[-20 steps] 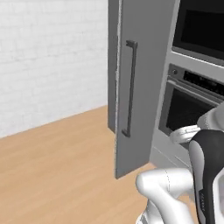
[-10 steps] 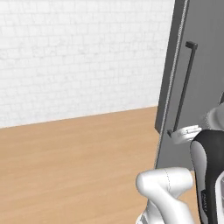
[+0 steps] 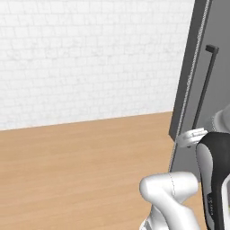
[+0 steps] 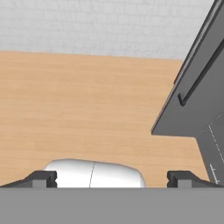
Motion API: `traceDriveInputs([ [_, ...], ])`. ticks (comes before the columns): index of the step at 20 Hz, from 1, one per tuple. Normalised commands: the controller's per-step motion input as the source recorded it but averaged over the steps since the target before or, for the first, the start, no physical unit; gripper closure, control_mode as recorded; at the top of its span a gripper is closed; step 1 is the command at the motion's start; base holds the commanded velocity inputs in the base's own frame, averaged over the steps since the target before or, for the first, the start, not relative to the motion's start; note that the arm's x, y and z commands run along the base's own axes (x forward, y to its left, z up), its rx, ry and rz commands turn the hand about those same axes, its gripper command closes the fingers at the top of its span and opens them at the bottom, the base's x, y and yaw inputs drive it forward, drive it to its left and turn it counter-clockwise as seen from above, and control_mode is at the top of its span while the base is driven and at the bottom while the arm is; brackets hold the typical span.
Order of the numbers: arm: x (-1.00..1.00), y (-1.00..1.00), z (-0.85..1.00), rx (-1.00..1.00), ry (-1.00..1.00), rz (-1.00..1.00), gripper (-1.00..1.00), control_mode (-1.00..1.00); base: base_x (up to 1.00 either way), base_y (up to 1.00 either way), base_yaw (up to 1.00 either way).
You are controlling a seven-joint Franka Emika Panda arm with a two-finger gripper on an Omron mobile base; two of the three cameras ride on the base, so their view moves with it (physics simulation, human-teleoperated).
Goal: Place one bell pepper and one fish in each tupperware on the nearby counter, to pack two identical lunches.
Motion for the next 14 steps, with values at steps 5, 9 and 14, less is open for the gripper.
traceDriveInputs([
  [5,0.00,0.00,0.00,0.00,0.00,0.00,-1.00,1.00,1.00,1.00,-0.15],
  [9,0.00,0.00,0.00,0.00,0.00,0.00,-1.00,1.00,1.00,1.00,-0.19],
  [14,0.00,0.00,0.00,0.00,0.00,0.00,-1.00,1.00,1.00,1.00,-0.03],
])
